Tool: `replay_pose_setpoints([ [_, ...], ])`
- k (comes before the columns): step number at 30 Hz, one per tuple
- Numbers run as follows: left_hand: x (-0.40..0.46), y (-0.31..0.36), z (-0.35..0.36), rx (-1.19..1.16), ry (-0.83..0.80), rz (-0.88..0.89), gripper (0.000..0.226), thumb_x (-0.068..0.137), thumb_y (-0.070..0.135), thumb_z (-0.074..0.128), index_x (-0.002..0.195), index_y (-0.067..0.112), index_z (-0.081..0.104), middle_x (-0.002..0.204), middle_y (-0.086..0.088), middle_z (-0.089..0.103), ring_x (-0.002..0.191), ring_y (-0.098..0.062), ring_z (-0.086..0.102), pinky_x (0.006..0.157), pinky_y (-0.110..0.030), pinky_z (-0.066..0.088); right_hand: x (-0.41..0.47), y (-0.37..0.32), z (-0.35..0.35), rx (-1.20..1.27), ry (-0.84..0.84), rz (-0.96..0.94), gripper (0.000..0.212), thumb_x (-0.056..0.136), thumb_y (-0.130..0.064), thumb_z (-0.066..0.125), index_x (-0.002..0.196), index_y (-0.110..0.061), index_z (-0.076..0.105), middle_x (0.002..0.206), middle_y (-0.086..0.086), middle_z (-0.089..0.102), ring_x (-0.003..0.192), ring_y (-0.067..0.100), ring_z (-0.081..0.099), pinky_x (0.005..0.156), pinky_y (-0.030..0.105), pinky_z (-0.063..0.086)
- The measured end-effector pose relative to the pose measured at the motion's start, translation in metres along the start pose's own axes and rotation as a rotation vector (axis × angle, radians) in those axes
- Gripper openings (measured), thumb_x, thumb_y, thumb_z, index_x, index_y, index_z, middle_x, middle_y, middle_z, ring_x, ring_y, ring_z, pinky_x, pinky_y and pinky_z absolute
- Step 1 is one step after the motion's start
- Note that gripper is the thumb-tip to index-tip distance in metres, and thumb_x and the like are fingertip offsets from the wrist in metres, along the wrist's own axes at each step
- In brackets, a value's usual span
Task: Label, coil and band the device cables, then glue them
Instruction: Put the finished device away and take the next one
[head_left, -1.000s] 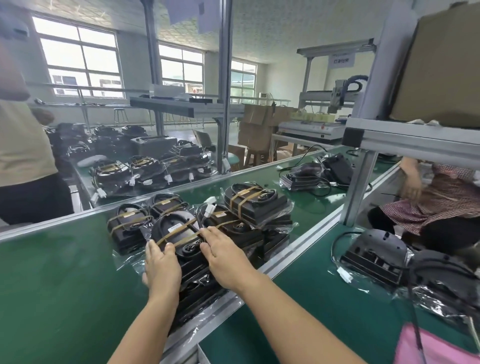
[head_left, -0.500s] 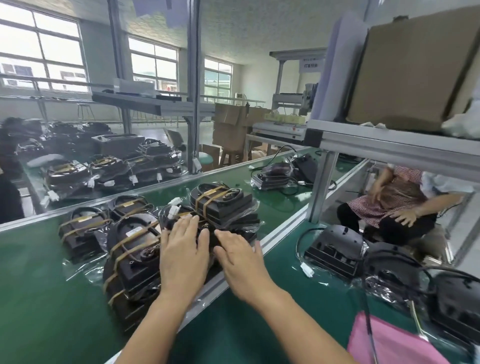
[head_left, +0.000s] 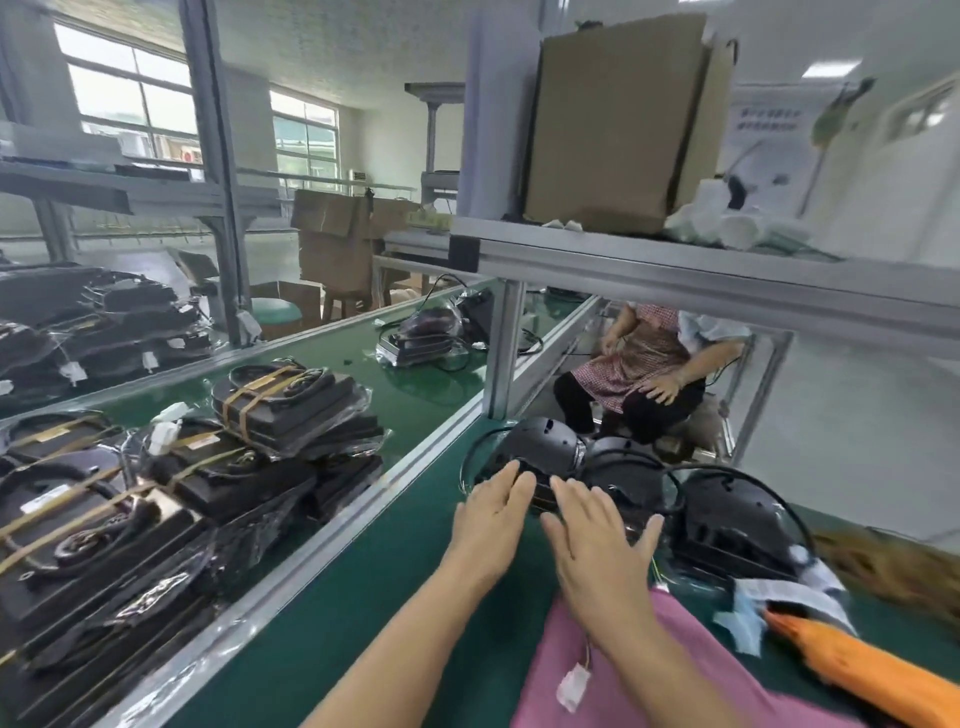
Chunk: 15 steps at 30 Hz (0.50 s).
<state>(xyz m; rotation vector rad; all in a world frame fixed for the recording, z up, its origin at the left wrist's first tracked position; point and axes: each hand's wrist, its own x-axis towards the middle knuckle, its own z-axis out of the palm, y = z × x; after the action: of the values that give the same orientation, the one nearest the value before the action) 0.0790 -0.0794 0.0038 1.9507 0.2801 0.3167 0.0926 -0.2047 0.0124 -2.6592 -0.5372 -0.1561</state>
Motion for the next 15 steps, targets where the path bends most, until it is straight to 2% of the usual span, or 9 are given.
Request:
replay_pose_setpoints([
  [2, 0.007, 0.008, 0.019, -0.050, -0.038, 0.005, 0.050, 0.103, 0.040, 0.038, 0.149, 0.019, 0.036, 0.155, 0.002, 0.035, 0.143, -0.012, 0.029, 0.120, -0.034, 0.016, 0.003, 0.016, -0.006, -0.040, 0.016, 0.056, 0.049, 0.104, -0.045, 0.019, 0.152, -0.037, 0.016, 0.160, -0.017, 0.013, 0.148, 0.008, 0.003, 0.112, 0.060, -0.011],
  [4, 0.013, 0.014, 0.036, -0.093, -0.027, -0.062, 0.045, 0.102, 0.039, 0.040, 0.141, 0.019, 0.048, 0.147, 0.001, 0.046, 0.138, -0.016, 0.039, 0.116, -0.034, 0.027, 0.005, 0.031, -0.011, -0.072, 0.011, 0.098, 0.048, 0.104, -0.044, 0.019, 0.152, -0.037, 0.016, 0.160, -0.016, 0.012, 0.148, 0.009, 0.003, 0.113, 0.061, -0.008],
  [5, 0.018, 0.015, 0.041, -0.088, 0.005, -0.094, 0.035, 0.101, 0.037, 0.042, 0.127, 0.021, 0.058, 0.135, -0.001, 0.056, 0.130, -0.019, 0.047, 0.110, -0.035, 0.034, 0.005, 0.035, -0.012, -0.079, 0.002, 0.108, 0.048, 0.104, -0.044, 0.019, 0.152, -0.036, 0.016, 0.160, -0.016, 0.012, 0.148, 0.009, 0.003, 0.113, 0.062, -0.008],
  [6, 0.021, 0.015, 0.046, -0.065, 0.032, -0.120, 0.025, 0.100, 0.035, 0.044, 0.109, 0.022, 0.062, 0.121, -0.004, 0.062, 0.120, -0.022, 0.054, 0.103, -0.035, 0.040, 0.005, 0.040, -0.011, -0.082, -0.007, 0.119, 0.048, 0.104, -0.043, 0.019, 0.152, -0.036, 0.016, 0.160, -0.015, 0.012, 0.148, 0.010, 0.004, 0.113, 0.062, -0.007],
  [7, 0.025, 0.015, 0.051, -0.045, 0.050, -0.141, 0.019, 0.098, 0.033, 0.046, 0.101, 0.023, 0.062, 0.112, -0.003, 0.063, 0.113, -0.023, 0.056, 0.097, -0.034, 0.042, 0.005, 0.045, -0.012, -0.083, -0.012, 0.132, 0.048, 0.105, -0.043, 0.018, 0.152, -0.035, 0.015, 0.160, -0.014, 0.012, 0.149, 0.011, 0.004, 0.113, 0.062, -0.007],
  [9, 0.031, 0.015, 0.057, 0.015, 0.116, -0.187, 0.025, 0.095, 0.028, 0.051, 0.114, 0.019, 0.064, 0.118, -0.003, 0.063, 0.112, -0.023, 0.057, 0.095, -0.032, 0.044, 0.002, 0.052, -0.012, -0.079, -0.036, 0.154, 0.049, 0.105, -0.042, 0.019, 0.153, -0.034, 0.014, 0.160, -0.013, 0.012, 0.149, 0.012, 0.004, 0.113, 0.061, -0.007],
  [11, 0.040, 0.012, 0.057, 0.140, 0.247, -0.208, 0.031, 0.093, 0.024, 0.053, 0.122, 0.018, 0.062, 0.126, -0.006, 0.059, 0.117, -0.025, 0.053, 0.098, -0.035, 0.043, -0.002, 0.059, -0.010, -0.069, -0.057, 0.167, 0.049, 0.105, -0.040, 0.020, 0.153, -0.033, 0.014, 0.161, -0.012, 0.011, 0.149, 0.012, 0.004, 0.114, 0.060, -0.007],
  [13, 0.053, 0.009, 0.048, 0.238, 0.332, -0.211, 0.035, 0.094, 0.025, 0.052, 0.128, 0.018, 0.057, 0.135, -0.008, 0.051, 0.125, -0.027, 0.044, 0.103, -0.037, 0.037, -0.006, 0.063, -0.007, -0.086, -0.078, 0.161, 0.049, 0.105, -0.040, 0.020, 0.153, -0.034, 0.012, 0.161, -0.012, 0.009, 0.149, 0.012, 0.003, 0.114, 0.060, -0.007],
  [15, 0.070, 0.004, 0.036, 0.281, 0.337, -0.246, 0.042, 0.096, 0.030, 0.052, 0.134, 0.014, 0.049, 0.142, -0.012, 0.043, 0.131, -0.030, 0.037, 0.106, -0.039, 0.031, -0.008, 0.067, -0.004, -0.113, -0.078, 0.146, 0.049, 0.105, -0.039, 0.020, 0.153, -0.034, 0.011, 0.161, -0.012, 0.007, 0.149, 0.012, 0.001, 0.114, 0.060, -0.008],
])
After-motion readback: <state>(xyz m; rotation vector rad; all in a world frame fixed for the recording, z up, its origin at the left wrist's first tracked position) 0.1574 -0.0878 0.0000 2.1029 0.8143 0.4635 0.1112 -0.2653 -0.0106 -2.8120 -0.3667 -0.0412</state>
